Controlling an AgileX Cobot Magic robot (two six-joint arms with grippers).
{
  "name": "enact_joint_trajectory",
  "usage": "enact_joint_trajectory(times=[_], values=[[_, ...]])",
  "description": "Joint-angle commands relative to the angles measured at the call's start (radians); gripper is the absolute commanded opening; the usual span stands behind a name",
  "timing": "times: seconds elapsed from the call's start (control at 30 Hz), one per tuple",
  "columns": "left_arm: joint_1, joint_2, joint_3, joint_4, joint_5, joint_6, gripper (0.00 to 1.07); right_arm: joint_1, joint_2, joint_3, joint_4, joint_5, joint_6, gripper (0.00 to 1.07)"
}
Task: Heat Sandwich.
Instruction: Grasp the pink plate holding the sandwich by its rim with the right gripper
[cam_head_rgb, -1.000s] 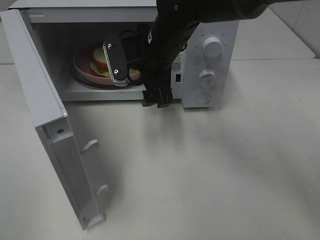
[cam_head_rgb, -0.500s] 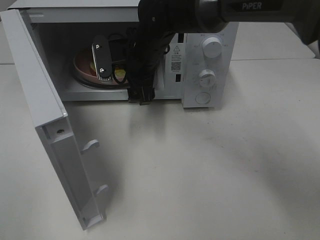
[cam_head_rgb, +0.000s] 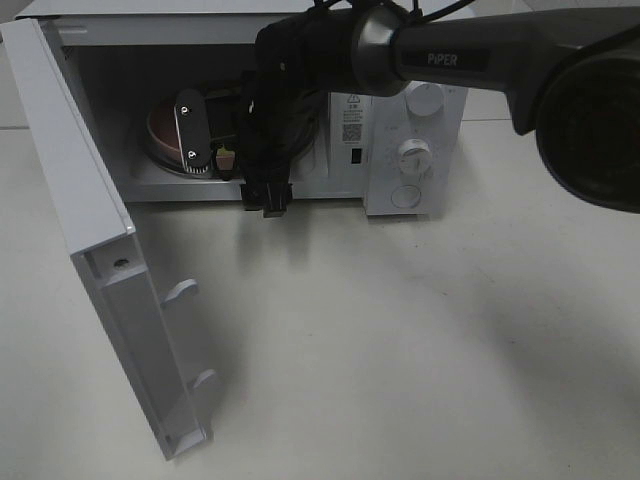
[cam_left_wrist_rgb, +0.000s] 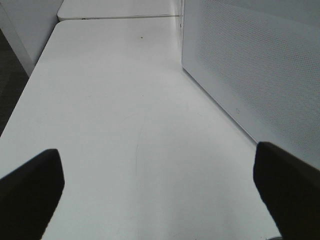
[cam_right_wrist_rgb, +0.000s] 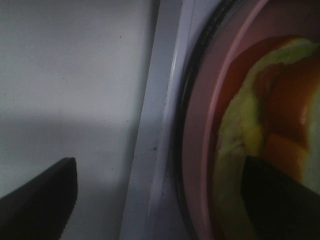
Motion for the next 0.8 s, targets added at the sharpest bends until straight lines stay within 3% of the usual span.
enact_joint_trajectory(times=[0.03, 0.4, 0.53, 0.57, 0.6, 0.63, 0.7, 0.8], values=[[0.001, -0.022, 0.003, 0.007, -0.004, -0.009, 0.98, 0.0, 0.012, -0.015, 0.003, 0.018, 0.008, 0.84], [0.001, -0.022, 0.003, 0.04, -0.005, -0.009, 0.98, -0.01, 0.026, -0.015, 0.022, 0.032, 0.015, 0.79], [0.001, -0.022, 0.003, 0.04, -0.005, -0.009, 0.98, -0.012, 0.026, -0.015, 0.022, 0.033, 0.069, 0.57], [0.001, -0.022, 0.003, 0.04, -0.005, -0.009, 0.98, -0.012, 0.024, -0.015, 0.022, 0.036, 0.079, 0.39], [0.001, -0.022, 0.003, 0.04, -0.005, -0.009, 0.98, -0.012, 0.021, -0.015, 0.022, 0.043, 0.083, 0.29], [0.001, -0.022, 0.003, 0.04, -0.005, -0.009, 0.98, -0.012, 0.021, -0.015, 0.022, 0.043, 0.083, 0.29], [0.001, -0.022, 0.003, 0.046, -0.006, -0.009, 0.98, -0.012, 0.015, -0.015, 0.022, 0.056, 0.085, 0.05], [0.001, -0.022, 0.003, 0.046, -0.006, -0.009, 0.98, -0.012, 0.01, -0.015, 0.022, 0.072, 0.086, 0.0]])
